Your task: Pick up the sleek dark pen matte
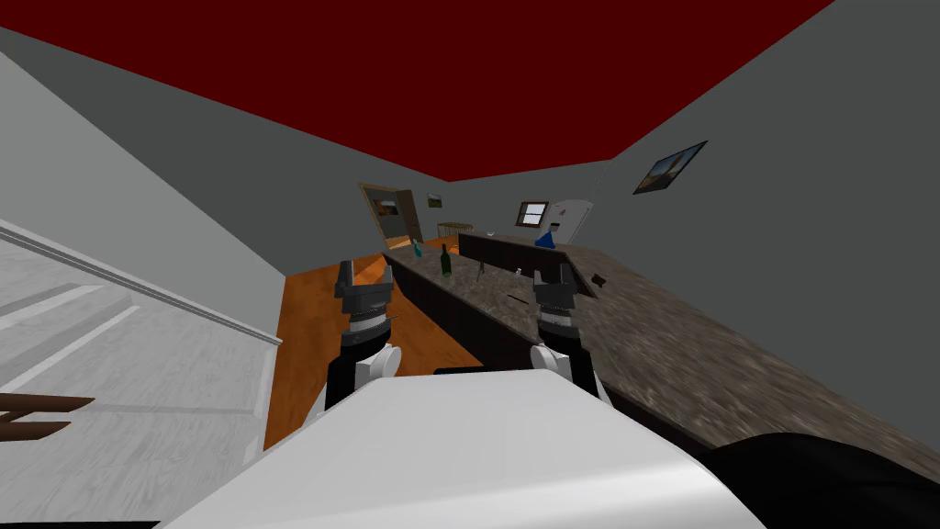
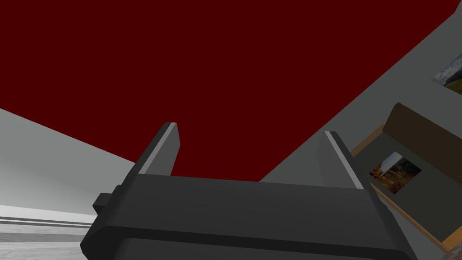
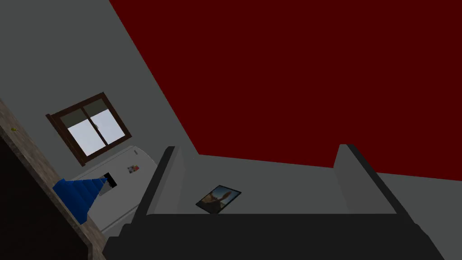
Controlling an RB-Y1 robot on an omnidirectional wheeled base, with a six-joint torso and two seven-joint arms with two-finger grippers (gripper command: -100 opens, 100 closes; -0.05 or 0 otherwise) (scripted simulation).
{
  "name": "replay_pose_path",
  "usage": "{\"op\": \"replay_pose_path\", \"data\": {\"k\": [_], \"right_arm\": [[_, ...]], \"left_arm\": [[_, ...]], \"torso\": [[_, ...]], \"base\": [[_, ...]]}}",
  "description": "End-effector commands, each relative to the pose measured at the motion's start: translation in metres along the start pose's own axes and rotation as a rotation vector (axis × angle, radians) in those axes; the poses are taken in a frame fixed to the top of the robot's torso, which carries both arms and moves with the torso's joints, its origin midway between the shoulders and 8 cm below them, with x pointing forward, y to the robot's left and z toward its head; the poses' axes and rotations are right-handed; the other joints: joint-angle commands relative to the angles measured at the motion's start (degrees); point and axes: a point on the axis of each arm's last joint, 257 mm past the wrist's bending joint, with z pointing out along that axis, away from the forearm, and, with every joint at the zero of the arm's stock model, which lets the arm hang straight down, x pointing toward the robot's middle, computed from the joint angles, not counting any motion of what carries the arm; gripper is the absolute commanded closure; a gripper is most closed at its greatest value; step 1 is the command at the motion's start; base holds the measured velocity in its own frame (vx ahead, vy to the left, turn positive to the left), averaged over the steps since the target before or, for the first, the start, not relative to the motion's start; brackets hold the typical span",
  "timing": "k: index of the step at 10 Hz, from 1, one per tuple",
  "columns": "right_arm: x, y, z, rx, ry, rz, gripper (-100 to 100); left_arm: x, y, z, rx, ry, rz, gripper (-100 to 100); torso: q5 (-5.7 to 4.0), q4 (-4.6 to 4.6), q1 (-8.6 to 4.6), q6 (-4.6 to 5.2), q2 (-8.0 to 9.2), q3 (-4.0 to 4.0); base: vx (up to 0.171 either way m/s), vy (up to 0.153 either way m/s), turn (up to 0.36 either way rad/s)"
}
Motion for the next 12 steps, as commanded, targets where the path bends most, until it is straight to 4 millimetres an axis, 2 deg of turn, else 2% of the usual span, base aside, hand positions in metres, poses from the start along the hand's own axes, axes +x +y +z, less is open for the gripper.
{"op": "replay_pose_path", "data": {"k": [1, 3, 5, 6, 8, 9, 10, 11, 12], "right_arm": [[0.004, -0.008, -0.003, 0.021, 0.031, -0.014, -100], [0.011, -0.026, -0.013, 0.069, 0.088, -0.042, -100], [0.018, -0.052, -0.030, 0.137, 0.152, -0.077, -100], [0.019, -0.053, -0.030, 0.140, 0.163, -0.081, -100], [0.026, -0.083, -0.055, 0.221, 0.241, -0.123, -100], [0.026, -0.087, -0.057, 0.233, 0.256, -0.131, -100], [0.027, -0.104, -0.074, 0.282, 0.296, -0.154, -100], [0.027, -0.105, -0.075, 0.287, 0.309, -0.160, -100], [0.029, -0.122, -0.095, 0.337, 0.360, -0.186, -100]], "left_arm": [[0.000, 0.000, 0.000, 0.000, 0.000, 0.000, 0], [0.000, 0.000, 0.000, 0.000, 0.000, 0.000, 0], [0.000, 0.000, 0.000, 0.000, 0.000, 0.000, 0], [0.000, 0.000, 0.000, 0.000, 0.000, 0.000, 0], [0.000, 0.000, 0.000, 0.000, 0.000, 0.000, 0], [0.000, 0.000, 0.000, 0.000, 0.000, 0.000, 0], [0.000, 0.000, 0.000, 0.000, 0.000, 0.000, 0], [0.000, 0.000, 0.000, 0.000, 0.000, 0.000, 0], [0.000, 0.000, 0.000, 0.000, 0.000, 0.000, 0]], "torso": [[0.00, 0.00, 0.00, 0.00, 0.00, 0.00], [0.02, 0.02, 0.09, 0.00, 0.12, 0.07], [0.04, 0.05, 0.19, 0.00, 0.22, 0.13], [0.04, 0.05, 0.22, -0.01, 0.24, 0.14], [0.03, 0.05, 0.14, 0.00, 0.22, 0.12], [0.04, 0.05, 0.19, 0.00, 0.26, 0.15], [0.04, 0.05, 0.14, 0.00, 0.20, 0.12], [0.03, 0.04, 0.14, 0.00, 0.19, 0.11], [0.03, 0.04, 0.11, 0.00, 0.16, 0.10]], "base": [[-0.015, 0.012, 0.005], [-0.049, 0.041, 0.010], [-0.062, 0.060, 0.019], [-0.050, 0.046, 0.008], [-0.057, 0.049, 0.029], [-0.048, 0.041, 0.007], [-0.047, 0.043, 0.034], [-0.038, 0.034, 0.014], [-0.044, 0.042, 0.038]]}}
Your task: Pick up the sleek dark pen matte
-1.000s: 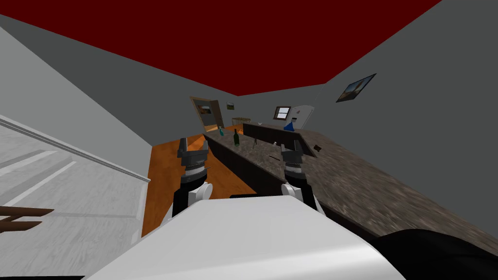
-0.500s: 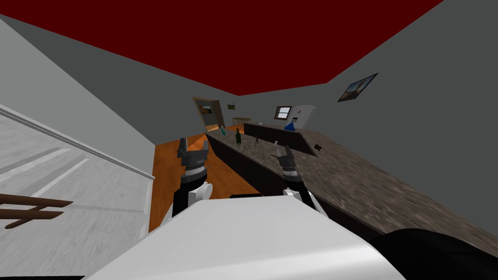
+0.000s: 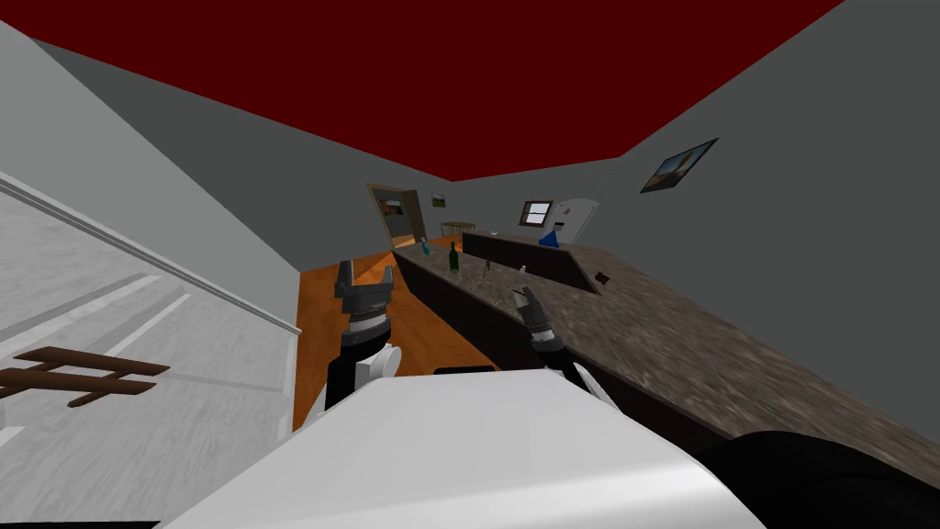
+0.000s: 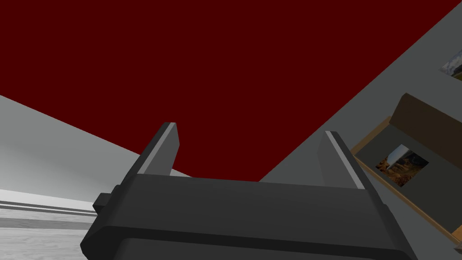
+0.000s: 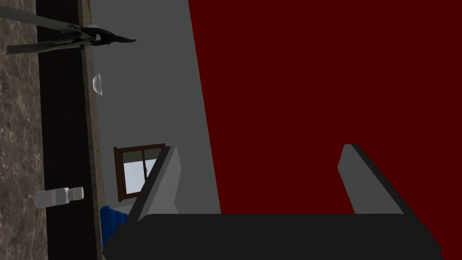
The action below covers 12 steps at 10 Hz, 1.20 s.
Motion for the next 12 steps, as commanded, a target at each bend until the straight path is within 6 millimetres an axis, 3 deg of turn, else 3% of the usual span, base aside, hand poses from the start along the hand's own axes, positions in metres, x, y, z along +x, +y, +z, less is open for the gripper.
{"op": "replay_pose_path", "data": {"k": [1, 5, 6, 7, 8, 9, 10, 11, 12], "right_arm": [[0.004, -0.014, -0.009, 0.034, 0.034, -0.019, -100], [0.021, -0.063, -0.046, 0.161, 0.160, -0.086, -100], [0.029, -0.083, -0.065, 0.213, 0.212, -0.110, -100], [0.027, -0.089, -0.070, 0.229, 0.229, -0.122, -100], [0.035, -0.105, -0.090, 0.276, 0.281, -0.144, -100], [0.032, -0.113, -0.097, 0.299, 0.301, -0.159, -100], [0.037, -0.132, -0.124, 0.356, 0.356, -0.183, -100], [0.034, -0.136, -0.129, 0.371, 0.377, -0.198, -100], [0.041, -0.146, -0.151, 0.405, 0.437, -0.220, -100]], "left_arm": [[0.000, 0.000, 0.000, 0.000, 0.000, 0.000, 0], [0.000, 0.000, 0.000, 0.000, 0.000, 0.000, 0], [0.000, 0.000, 0.000, 0.000, 0.000, 0.000, 0], [0.000, 0.000, 0.000, 0.000, 0.000, 0.000, 0], [0.000, 0.000, 0.000, 0.000, 0.000, 0.000, 0], [0.000, 0.000, 0.000, 0.000, 0.000, 0.000, 0], [0.000, 0.000, 0.000, 0.000, 0.000, 0.000, 0], [0.000, 0.000, 0.000, 0.000, 0.000, 0.000, 0], [0.000, 0.000, 0.000, 0.000, 0.000, 0.000, 0]], "torso": [[0.00, 0.00, 0.00, 0.00, 0.00, 0.00], [0.00, 0.00, 0.01, 0.00, -0.02, -0.01], [0.01, 0.00, -0.01, 0.02, -0.04, -0.02], [0.01, 0.00, 0.01, 0.01, -0.03, -0.01], [0.01, 0.00, -0.01, 0.01, -0.06, -0.03], [0.01, -0.01, 0.00, 0.01, -0.06, -0.03], [0.01, -0.01, -0.02, 0.00, -0.09, -0.04], [0.02, -0.01, 0.03, 0.01, -0.07, -0.04], [0.01, -0.01, 0.00, 0.01, -0.09, -0.04]], "base": [[-0.035, 0.040, 0.016], [-0.035, 0.045, 0.034], [-0.034, 0.050, 0.054], [-0.026, 0.040, 0.024], [-0.023, 0.046, 0.063], [-0.021, 0.042, 0.028], [-0.024, 0.057, 0.067], [-0.018, 0.047, 0.032], [-0.019, 0.055, 0.078]]}}
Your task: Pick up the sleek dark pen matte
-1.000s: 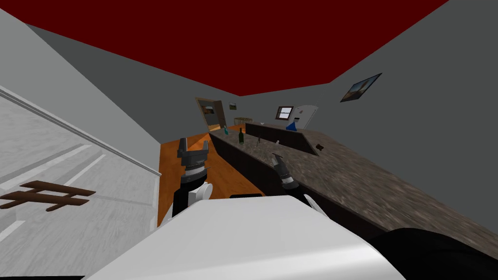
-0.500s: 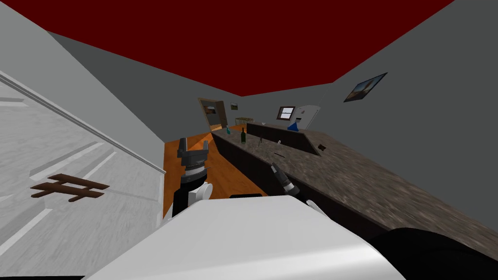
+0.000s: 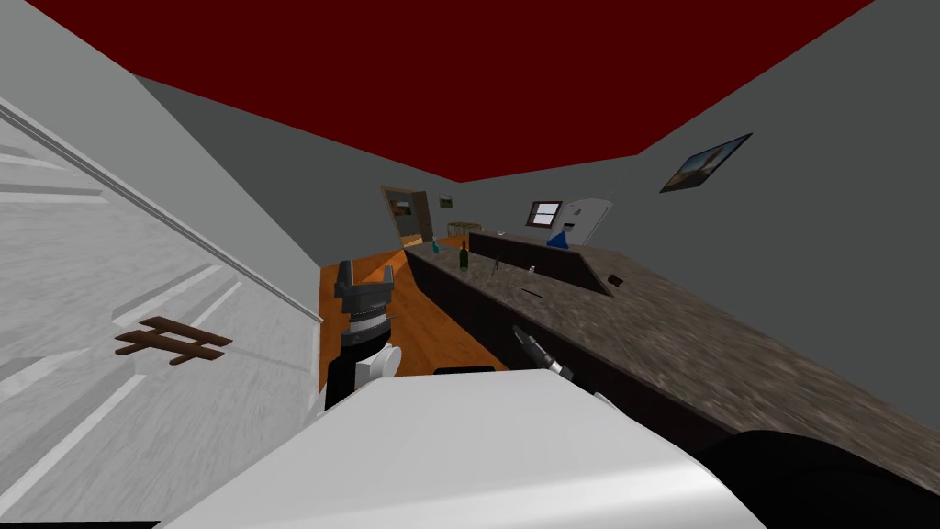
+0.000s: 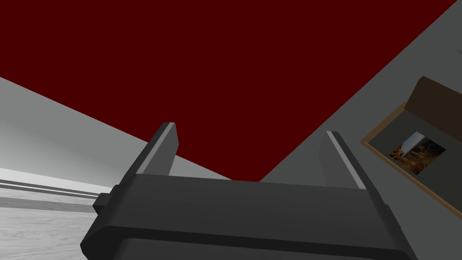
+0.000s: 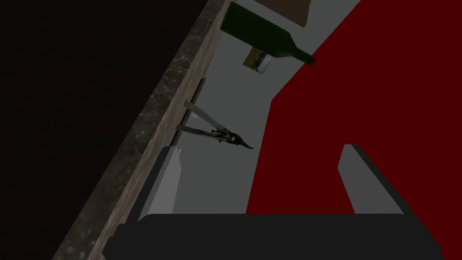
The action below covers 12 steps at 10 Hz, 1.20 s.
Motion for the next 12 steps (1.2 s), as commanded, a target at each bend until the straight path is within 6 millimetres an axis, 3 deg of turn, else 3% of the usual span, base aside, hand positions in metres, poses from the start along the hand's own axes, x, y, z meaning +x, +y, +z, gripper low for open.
{"op": "replay_pose_path", "data": {"k": [1, 2, 3, 4, 6, 7, 8, 9, 10, 11, 12], "right_arm": [[0.008, -0.025, -0.016, 0.057, 0.051, -0.029, -100], [0.024, -0.045, -0.035, 0.106, 0.116, -0.057, -100], [0.022, -0.055, -0.042, 0.130, 0.132, -0.069, -100], [0.037, -0.071, -0.062, 0.170, 0.198, -0.097, -100], [0.034, -0.084, -0.072, 0.203, 0.215, -0.110, -100], [0.045, -0.100, -0.097, 0.246, 0.291, -0.146, -100], [0.043, -0.109, -0.105, 0.271, 0.299, -0.152, -100], [0.053, -0.122, -0.131, 0.308, 0.373, -0.185, -100], [0.048, -0.135, -0.143, 0.346, 0.384, -0.193, -100], [0.056, -0.151, -0.175, 0.394, 0.458, -0.222, -100], [0.050, -0.157, -0.183, 0.414, 0.471, -0.234, -100]], "left_arm": [[0.000, 0.000, 0.000, 0.000, 0.000, 0.000, 0], [0.000, 0.000, 0.000, 0.000, 0.000, 0.000, 0], [0.000, 0.000, 0.000, 0.000, 0.000, 0.000, 0], [0.000, 0.000, 0.000, 0.000, 0.000, 0.000, 0], [0.000, 0.000, 0.000, 0.000, 0.000, 0.000, 0], [0.000, 0.000, 0.000, 0.000, 0.000, 0.000, 0], [0.000, 0.000, 0.000, 0.000, 0.000, 0.000, 0], [0.000, 0.000, 0.000, 0.000, 0.000, 0.000, 0], [0.000, 0.000, 0.000, 0.000, 0.000, 0.000, 0], [0.000, 0.000, 0.000, 0.000, 0.000, 0.000, 0], [0.000, 0.000, 0.000, 0.000, 0.000, 0.000, 0]], "torso": [[0.00, 0.00, 0.00, 0.00, 0.00, 0.00], [0.00, 0.00, -0.01, 0.01, -0.02, -0.01], [0.01, -0.01, 0.03, 0.01, -0.02, -0.01], [0.01, 0.00, 0.00, 0.02, -0.03, -0.01], [0.00, -0.01, -0.04, 0.01, -0.06, -0.03], [-0.02, -0.01, -0.10, 0.01, -0.08, -0.04], [0.00, -0.02, -0.01, -0.01, -0.11, -0.06], [0.01, -0.02, -0.01, 0.03, -0.10, -0.05], [0.01, -0.02, 0.03, -0.01, -0.13, -0.07], [0.01, -0.03, 0.01, 0.02, -0.15, -0.08], [0.03, -0.03, 0.08, 0.00, -0.16, -0.09]], "base": [[-0.014, 0.054, 0.038], [-0.008, 0.066, 0.084], [-0.007, 0.051, 0.036], [-0.006, 0.049, 0.082], [0.001, 0.032, 0.017], [0.010, 0.058, 0.100], [0.009, 0.053, 0.056], [0.016, 0.067, 0.107], [0.022, 0.057, 0.044], [0.025, 0.080, 0.084], [0.021, 0.063, 0.047]]}}
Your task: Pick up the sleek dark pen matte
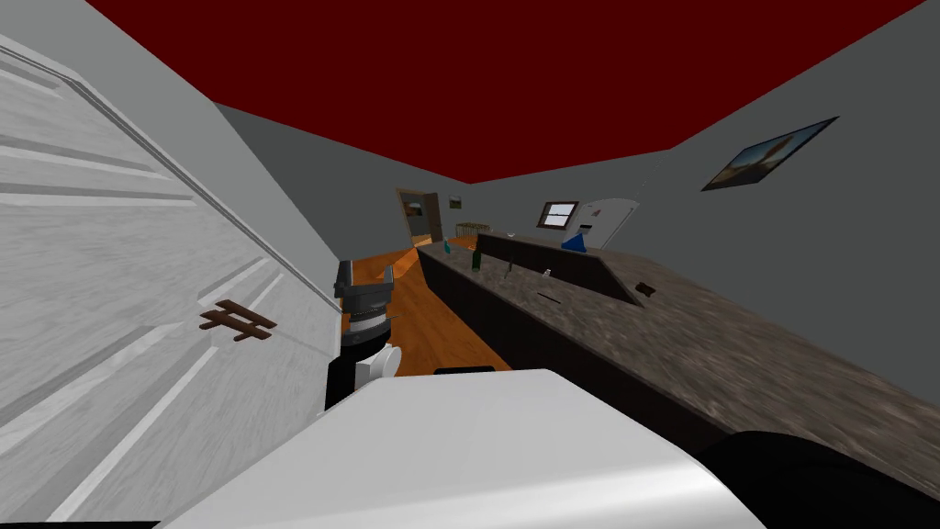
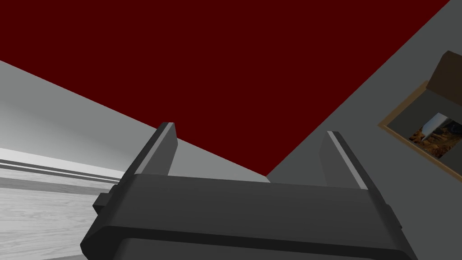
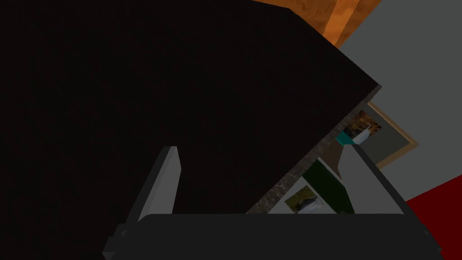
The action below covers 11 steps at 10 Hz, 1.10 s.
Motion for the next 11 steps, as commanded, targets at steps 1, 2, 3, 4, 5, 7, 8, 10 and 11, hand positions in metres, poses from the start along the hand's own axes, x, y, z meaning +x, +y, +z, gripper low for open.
{"op": "replay_pose_path", "data": {"k": [1, 2, 3, 4, 5, 7, 8, 10, 11], "right_arm": [[0.025, -0.024, -0.024, 0.052, 0.090, -0.047, -100], [0.025, -0.038, -0.033, 0.084, 0.103, -0.052, -100], [0.042, -0.054, -0.054, 0.115, 0.177, -0.091, -100], [0.039, -0.053, -0.054, 0.114, 0.181, -0.099, -100], [0.041, -0.061, -0.060, 0.134, 0.185, -0.096, -100], [0.054, -0.084, -0.089, 0.184, 0.267, -0.138, -100], [0.056, -0.093, -0.096, 0.207, 0.272, -0.135, -100], [0.065, -0.115, -0.130, 0.260, 0.353, -0.175, -100], [0.066, -0.116, -0.131, 0.264, 0.354, -0.175, -100]], "left_arm": [[0.000, 0.000, 0.000, 0.000, 0.000, 0.000, 0], [0.000, 0.000, 0.000, 0.000, 0.000, 0.000, 0], [0.000, 0.000, 0.000, 0.000, 0.000, 0.000, 0], [0.000, 0.000, 0.000, 0.000, 0.000, 0.000, 0], [0.000, 0.000, 0.000, 0.000, 0.000, 0.000, 0], [0.000, 0.000, 0.000, 0.000, 0.000, 0.000, 0], [0.000, 0.000, 0.000, 0.000, 0.000, 0.000, 0], [0.000, 0.000, 0.000, 0.000, 0.000, 0.000, 0], [0.000, 0.000, 0.000, 0.000, 0.000, 0.000, 0]], "torso": [[0.00, 0.00, 0.00, 0.00, 0.00, 0.00], [0.01, 0.00, 0.05, -0.02, -0.02, -0.01], [0.01, 0.00, 0.02, 0.00, 0.00, 0.00], [0.02, 0.00, 0.05, -0.02, -0.02, -0.01], [0.00, -0.01, 0.00, 0.00, -0.05, -0.03], [-0.04, 0.01, -0.19, 0.01, 0.03, 0.02], [-0.03, 0.00, -0.10, -0.01, 0.00, 0.00], [0.01, -0.03, 0.05, -0.03, -0.15, -0.08], [0.01, -0.03, 0.03, 0.00, -0.16, -0.10]], "base": [[0.028, 0.079, 0.131], [0.021, 0.068, 0.054], [0.027, 0.076, 0.112], [0.038, 0.060, 0.057], [0.028, 0.028, -0.009], [0.020, 0.024, 0.050], [0.040, 0.058, 0.063], [0.070, 0.076, 0.100], [0.026, 0.033, -0.016]]}}
